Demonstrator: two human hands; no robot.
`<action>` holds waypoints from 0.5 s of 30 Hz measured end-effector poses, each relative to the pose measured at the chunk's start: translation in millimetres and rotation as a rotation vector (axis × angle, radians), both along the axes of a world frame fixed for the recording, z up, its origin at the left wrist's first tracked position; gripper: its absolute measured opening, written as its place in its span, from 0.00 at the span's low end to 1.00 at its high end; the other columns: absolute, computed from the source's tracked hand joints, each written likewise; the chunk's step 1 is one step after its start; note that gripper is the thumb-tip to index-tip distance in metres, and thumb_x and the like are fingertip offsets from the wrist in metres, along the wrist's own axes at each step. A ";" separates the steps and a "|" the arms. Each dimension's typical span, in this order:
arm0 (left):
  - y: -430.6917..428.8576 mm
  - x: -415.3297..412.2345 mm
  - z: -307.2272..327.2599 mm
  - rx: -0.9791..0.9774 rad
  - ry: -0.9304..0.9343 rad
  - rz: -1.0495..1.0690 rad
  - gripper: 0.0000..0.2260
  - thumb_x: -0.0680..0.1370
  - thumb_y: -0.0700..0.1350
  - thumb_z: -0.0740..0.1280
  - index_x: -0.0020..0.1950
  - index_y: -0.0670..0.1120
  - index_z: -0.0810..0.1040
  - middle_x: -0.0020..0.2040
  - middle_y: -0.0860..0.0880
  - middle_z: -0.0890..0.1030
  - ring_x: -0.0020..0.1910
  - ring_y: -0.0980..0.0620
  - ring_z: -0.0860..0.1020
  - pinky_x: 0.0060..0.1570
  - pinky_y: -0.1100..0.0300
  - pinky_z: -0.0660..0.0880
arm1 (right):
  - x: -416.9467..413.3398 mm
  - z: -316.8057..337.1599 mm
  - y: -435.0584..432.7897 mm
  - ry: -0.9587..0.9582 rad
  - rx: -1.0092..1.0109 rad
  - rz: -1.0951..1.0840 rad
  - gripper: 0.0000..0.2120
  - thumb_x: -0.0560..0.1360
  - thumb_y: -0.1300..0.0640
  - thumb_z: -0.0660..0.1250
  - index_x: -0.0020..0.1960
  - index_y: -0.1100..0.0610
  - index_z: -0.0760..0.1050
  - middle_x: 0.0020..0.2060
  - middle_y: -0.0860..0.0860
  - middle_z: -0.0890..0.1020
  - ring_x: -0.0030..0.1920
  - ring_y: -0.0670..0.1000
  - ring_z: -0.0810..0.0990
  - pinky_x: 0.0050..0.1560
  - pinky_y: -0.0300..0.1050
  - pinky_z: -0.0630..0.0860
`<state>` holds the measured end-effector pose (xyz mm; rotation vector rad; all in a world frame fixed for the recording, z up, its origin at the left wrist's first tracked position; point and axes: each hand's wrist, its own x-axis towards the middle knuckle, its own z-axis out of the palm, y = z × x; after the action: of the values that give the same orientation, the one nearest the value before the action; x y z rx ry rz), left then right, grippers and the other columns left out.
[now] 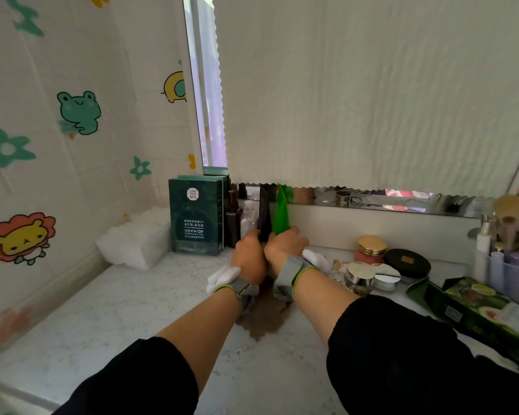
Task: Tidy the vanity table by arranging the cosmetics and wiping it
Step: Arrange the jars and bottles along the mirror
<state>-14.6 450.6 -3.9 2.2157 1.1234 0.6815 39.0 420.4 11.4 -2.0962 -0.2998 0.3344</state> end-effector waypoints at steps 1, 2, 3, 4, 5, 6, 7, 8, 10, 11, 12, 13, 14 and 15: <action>0.6 -0.7 -0.7 0.005 0.001 -0.009 0.19 0.79 0.42 0.60 0.70 0.47 0.69 0.61 0.37 0.77 0.59 0.37 0.76 0.57 0.49 0.73 | 0.1 0.2 0.6 0.004 -0.001 0.000 0.19 0.80 0.52 0.60 0.67 0.59 0.64 0.66 0.61 0.64 0.64 0.65 0.69 0.66 0.58 0.68; 1.2 -1.8 -1.7 0.009 -0.001 -0.015 0.19 0.79 0.42 0.61 0.70 0.46 0.69 0.61 0.37 0.77 0.58 0.37 0.76 0.57 0.49 0.73 | -0.1 0.7 1.0 0.005 -0.007 0.000 0.18 0.80 0.53 0.60 0.67 0.59 0.64 0.66 0.61 0.64 0.64 0.65 0.68 0.67 0.57 0.67; 2.6 -2.2 -3.1 0.016 -0.004 -0.022 0.19 0.79 0.42 0.62 0.70 0.46 0.68 0.60 0.37 0.77 0.58 0.37 0.76 0.56 0.49 0.74 | -0.2 0.9 1.3 0.005 -0.011 0.003 0.18 0.80 0.54 0.60 0.67 0.59 0.63 0.66 0.61 0.64 0.65 0.65 0.68 0.67 0.57 0.67; 3.2 -3.2 -3.8 0.019 -0.001 -0.022 0.19 0.78 0.41 0.62 0.69 0.46 0.69 0.60 0.37 0.77 0.58 0.38 0.76 0.56 0.49 0.74 | -0.2 0.9 1.4 0.006 -0.015 0.008 0.18 0.80 0.54 0.60 0.68 0.59 0.63 0.67 0.62 0.64 0.65 0.65 0.68 0.67 0.57 0.67; 3.3 -3.9 -3.8 0.019 0.000 -0.017 0.19 0.78 0.41 0.63 0.69 0.46 0.69 0.60 0.37 0.77 0.57 0.38 0.76 0.55 0.49 0.74 | -0.1 0.7 1.5 0.007 -0.015 0.012 0.18 0.80 0.55 0.59 0.68 0.59 0.63 0.67 0.62 0.64 0.65 0.65 0.68 0.67 0.57 0.67; 2.5 -4.8 -2.9 0.017 -0.001 -0.016 0.18 0.78 0.41 0.63 0.68 0.46 0.69 0.59 0.36 0.77 0.57 0.37 0.76 0.55 0.48 0.74 | -0.4 0.6 0.9 0.011 -0.014 0.014 0.19 0.80 0.55 0.59 0.68 0.59 0.63 0.67 0.62 0.63 0.65 0.65 0.68 0.67 0.57 0.67; 1.1 -6.2 -2.3 0.016 -0.005 -0.021 0.18 0.78 0.41 0.63 0.67 0.45 0.70 0.59 0.36 0.77 0.57 0.37 0.76 0.55 0.48 0.74 | -0.7 0.2 0.2 0.015 -0.014 0.014 0.19 0.80 0.56 0.59 0.69 0.59 0.62 0.67 0.61 0.63 0.65 0.66 0.68 0.67 0.57 0.67; -0.5 -7.5 -1.8 0.017 -0.011 -0.026 0.17 0.78 0.41 0.63 0.66 0.45 0.71 0.59 0.35 0.77 0.57 0.37 0.76 0.55 0.48 0.74 | -1.3 0.6 -1.1 0.019 -0.017 0.012 0.19 0.80 0.56 0.59 0.69 0.59 0.62 0.67 0.61 0.63 0.65 0.66 0.68 0.67 0.58 0.67; -4.9 -12.6 -0.9 0.027 -0.016 -0.035 0.15 0.78 0.41 0.62 0.65 0.43 0.72 0.58 0.35 0.77 0.57 0.37 0.76 0.54 0.49 0.74 | -3.6 3.2 -5.9 0.024 -0.026 0.015 0.19 0.80 0.55 0.60 0.69 0.59 0.62 0.68 0.61 0.63 0.65 0.65 0.68 0.67 0.57 0.67; -6.3 -15.0 -0.9 0.044 -0.018 -0.046 0.14 0.78 0.41 0.62 0.64 0.43 0.72 0.57 0.36 0.78 0.56 0.37 0.76 0.53 0.49 0.73 | -4.5 5.0 -8.2 0.025 -0.032 0.021 0.20 0.80 0.55 0.60 0.69 0.60 0.62 0.68 0.61 0.63 0.66 0.65 0.68 0.67 0.57 0.67; -7.9 -17.4 -0.9 0.066 -0.019 -0.062 0.13 0.78 0.41 0.62 0.63 0.43 0.73 0.57 0.36 0.78 0.56 0.38 0.76 0.52 0.50 0.73 | -6.0 7.8 -11.5 0.025 -0.032 0.026 0.21 0.80 0.55 0.61 0.69 0.60 0.61 0.68 0.61 0.62 0.66 0.65 0.67 0.67 0.56 0.67; -10.2 -19.9 -1.7 0.083 -0.023 -0.077 0.12 0.78 0.41 0.62 0.62 0.42 0.74 0.57 0.37 0.79 0.56 0.38 0.77 0.52 0.50 0.73 | -7.1 10.0 -15.3 0.025 -0.029 0.030 0.21 0.80 0.55 0.62 0.69 0.61 0.61 0.69 0.62 0.62 0.67 0.65 0.67 0.67 0.55 0.66; -9.5 -20.9 -1.9 0.096 -0.031 -0.083 0.12 0.78 0.42 0.62 0.61 0.42 0.75 0.56 0.38 0.80 0.55 0.39 0.77 0.51 0.50 0.73 | -7.1 12.7 -15.5 0.022 -0.017 0.033 0.22 0.79 0.55 0.62 0.69 0.61 0.61 0.68 0.62 0.62 0.67 0.65 0.67 0.67 0.55 0.67; -12.8 -24.0 -1.6 0.105 -0.040 -0.081 0.11 0.78 0.42 0.62 0.60 0.42 0.75 0.56 0.38 0.80 0.55 0.39 0.77 0.51 0.50 0.73 | -8.3 15.5 -20.1 0.022 -0.003 0.031 0.21 0.79 0.56 0.62 0.69 0.62 0.61 0.68 0.62 0.63 0.66 0.65 0.68 0.66 0.55 0.67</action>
<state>-38.6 437.7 -5.4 2.3112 0.9936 0.7621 30.8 400.3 27.0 -2.0907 -0.3185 0.3763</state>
